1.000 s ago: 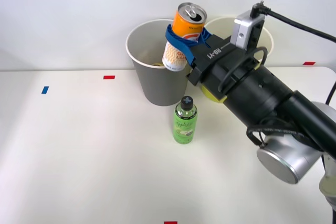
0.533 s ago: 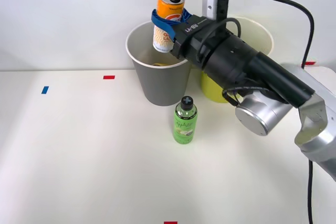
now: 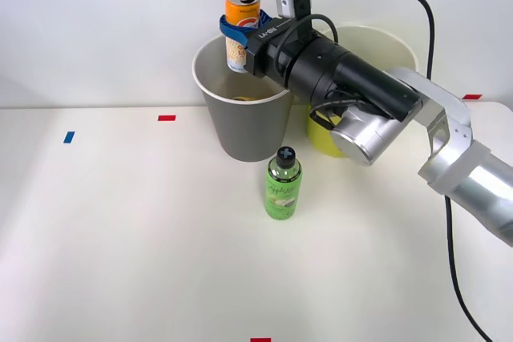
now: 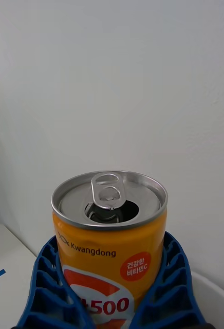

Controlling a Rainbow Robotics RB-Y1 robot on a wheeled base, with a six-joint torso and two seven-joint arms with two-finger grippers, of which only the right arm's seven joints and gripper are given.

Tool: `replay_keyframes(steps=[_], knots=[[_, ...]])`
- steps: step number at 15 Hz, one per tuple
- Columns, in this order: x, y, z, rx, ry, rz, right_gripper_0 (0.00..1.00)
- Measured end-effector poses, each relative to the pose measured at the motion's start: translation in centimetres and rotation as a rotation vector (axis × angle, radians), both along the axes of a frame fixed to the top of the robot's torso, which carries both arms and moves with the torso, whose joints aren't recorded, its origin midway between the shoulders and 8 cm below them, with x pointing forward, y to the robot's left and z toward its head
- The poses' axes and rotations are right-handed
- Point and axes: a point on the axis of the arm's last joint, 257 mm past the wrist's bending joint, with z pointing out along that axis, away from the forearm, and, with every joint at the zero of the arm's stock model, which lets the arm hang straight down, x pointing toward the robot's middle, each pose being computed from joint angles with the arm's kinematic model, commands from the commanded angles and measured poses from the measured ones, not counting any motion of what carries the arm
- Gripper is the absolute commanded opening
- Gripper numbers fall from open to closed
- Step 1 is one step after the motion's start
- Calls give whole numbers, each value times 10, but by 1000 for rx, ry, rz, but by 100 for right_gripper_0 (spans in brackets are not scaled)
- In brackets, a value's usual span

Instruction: Put cans in the gray bin, plastic bottles in the light green bin

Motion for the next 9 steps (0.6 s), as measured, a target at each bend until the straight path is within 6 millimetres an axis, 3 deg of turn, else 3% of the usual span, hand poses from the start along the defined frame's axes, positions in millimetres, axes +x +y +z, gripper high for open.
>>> replay_keyframes(steps=[3,4,5,9], knots=[[9,7,-2,9,20,-3,39],[11,10,-3,8,22,-5,88],[12,12,-4,3,23,-6,100],[15,6,-5,-34,4,-14,100]])
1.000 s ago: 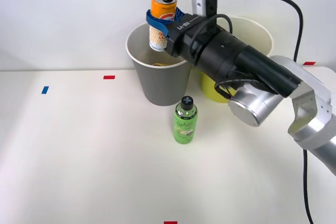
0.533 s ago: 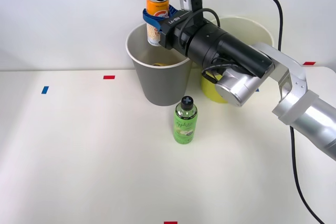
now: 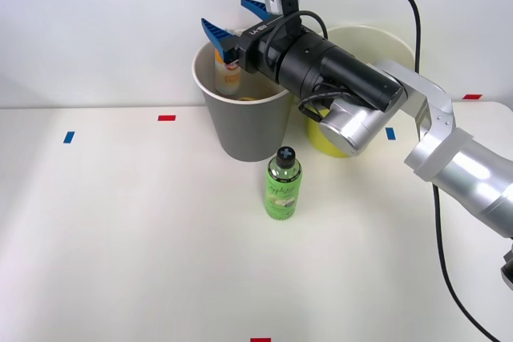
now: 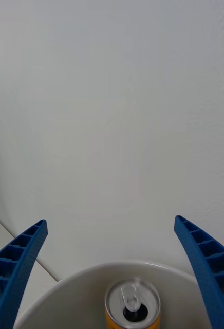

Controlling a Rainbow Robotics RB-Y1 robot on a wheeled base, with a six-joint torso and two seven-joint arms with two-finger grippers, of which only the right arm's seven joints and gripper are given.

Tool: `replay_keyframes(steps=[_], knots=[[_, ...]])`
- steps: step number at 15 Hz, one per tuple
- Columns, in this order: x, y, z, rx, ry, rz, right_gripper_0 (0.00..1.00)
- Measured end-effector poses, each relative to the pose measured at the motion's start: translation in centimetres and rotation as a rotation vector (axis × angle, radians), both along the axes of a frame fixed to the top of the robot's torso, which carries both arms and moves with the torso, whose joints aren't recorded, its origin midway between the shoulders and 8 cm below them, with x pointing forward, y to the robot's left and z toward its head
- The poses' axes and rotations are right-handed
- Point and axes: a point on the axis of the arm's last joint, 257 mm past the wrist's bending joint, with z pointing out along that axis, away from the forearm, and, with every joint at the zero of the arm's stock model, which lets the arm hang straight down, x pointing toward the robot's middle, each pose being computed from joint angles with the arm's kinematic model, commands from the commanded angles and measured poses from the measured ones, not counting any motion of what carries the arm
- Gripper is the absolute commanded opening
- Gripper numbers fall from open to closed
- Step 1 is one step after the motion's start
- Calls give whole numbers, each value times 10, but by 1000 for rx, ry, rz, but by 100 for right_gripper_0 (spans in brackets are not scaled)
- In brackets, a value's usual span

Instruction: Put cans in the gray bin, plastic bottles in the light green bin

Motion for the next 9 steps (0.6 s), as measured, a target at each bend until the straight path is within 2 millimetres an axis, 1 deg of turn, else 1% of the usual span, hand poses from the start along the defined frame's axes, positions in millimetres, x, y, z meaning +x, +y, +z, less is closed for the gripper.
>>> replay_keyframes(steps=[3,5,7,9], knots=[[-12,-5,12,-42,-24,10,100],[-31,-10,22,-105,-19,13,100],[-56,-26,33,-119,7,23,100],[-68,-46,27,-109,34,8,100]])
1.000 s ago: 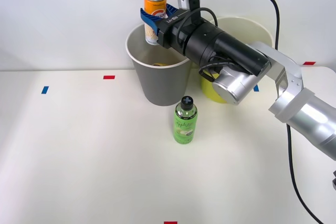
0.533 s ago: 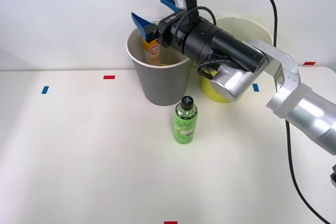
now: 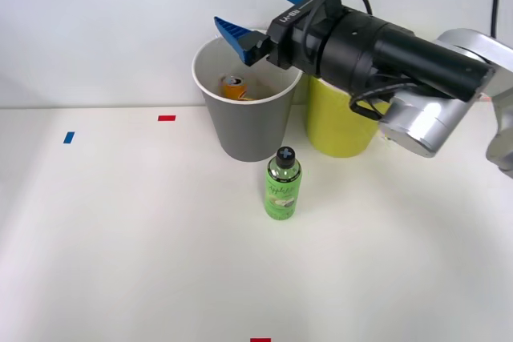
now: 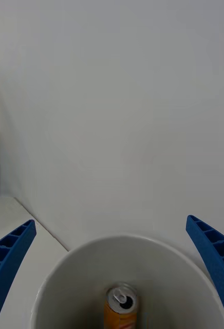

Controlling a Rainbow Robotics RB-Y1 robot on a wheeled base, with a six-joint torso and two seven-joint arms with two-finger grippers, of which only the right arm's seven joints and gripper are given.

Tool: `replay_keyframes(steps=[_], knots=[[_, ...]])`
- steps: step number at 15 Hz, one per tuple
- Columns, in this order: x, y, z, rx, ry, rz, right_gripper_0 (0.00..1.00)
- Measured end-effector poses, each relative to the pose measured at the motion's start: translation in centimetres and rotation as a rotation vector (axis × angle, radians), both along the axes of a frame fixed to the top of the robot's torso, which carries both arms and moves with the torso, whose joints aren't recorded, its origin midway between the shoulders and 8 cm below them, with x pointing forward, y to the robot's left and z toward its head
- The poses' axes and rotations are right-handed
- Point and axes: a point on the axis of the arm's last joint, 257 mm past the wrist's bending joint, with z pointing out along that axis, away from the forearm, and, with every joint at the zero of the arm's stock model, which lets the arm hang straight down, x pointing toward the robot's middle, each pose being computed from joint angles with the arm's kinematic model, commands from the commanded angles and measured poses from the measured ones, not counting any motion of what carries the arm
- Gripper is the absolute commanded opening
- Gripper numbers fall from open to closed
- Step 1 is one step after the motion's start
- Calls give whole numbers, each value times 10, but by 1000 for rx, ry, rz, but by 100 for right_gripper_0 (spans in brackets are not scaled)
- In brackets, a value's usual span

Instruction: Put cans in the gray bin, plastic bottles in the light green bin

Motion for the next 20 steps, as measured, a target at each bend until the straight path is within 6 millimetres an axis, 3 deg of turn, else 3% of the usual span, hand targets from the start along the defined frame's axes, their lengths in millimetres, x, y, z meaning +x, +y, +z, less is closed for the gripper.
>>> replay_keyframes(steps=[6,11,20], knots=[[-33,-58,-34,69,33,-91,100],[-75,-108,-86,134,145,-182,100],[-106,-200,-151,249,194,-464,100]])
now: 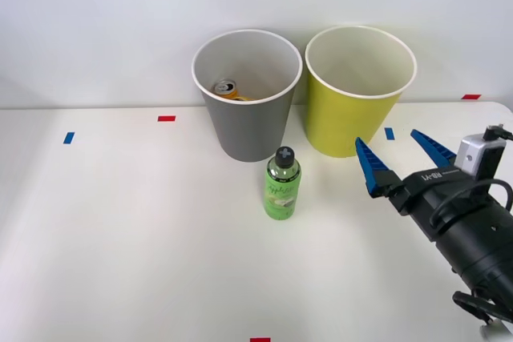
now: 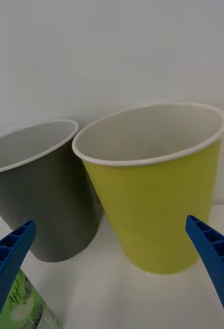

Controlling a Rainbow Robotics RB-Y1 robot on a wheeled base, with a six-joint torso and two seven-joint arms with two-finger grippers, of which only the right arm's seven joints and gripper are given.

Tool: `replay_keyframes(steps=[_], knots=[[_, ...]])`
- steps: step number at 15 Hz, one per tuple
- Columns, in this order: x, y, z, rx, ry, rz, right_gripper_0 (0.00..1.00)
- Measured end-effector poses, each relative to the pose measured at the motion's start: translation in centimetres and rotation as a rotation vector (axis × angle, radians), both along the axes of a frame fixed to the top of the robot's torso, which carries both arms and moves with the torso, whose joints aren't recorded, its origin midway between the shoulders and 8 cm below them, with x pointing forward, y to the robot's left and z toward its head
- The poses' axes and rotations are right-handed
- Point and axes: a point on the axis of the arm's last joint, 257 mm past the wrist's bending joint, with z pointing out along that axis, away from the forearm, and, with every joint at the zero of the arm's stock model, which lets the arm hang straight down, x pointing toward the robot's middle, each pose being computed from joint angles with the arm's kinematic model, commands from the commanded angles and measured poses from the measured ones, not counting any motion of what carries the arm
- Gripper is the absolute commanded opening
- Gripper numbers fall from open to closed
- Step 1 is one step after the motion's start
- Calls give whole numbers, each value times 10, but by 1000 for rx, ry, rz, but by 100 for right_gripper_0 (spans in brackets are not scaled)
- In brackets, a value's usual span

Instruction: Put cans in the gray bin, plastic bottles in the light green bin

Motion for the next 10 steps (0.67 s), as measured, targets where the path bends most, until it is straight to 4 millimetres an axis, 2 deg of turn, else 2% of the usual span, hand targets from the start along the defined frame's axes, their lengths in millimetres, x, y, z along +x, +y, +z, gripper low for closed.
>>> replay_keyframes(steps=[10], knots=[[-22,-64,-37,86,66,-231,100]])
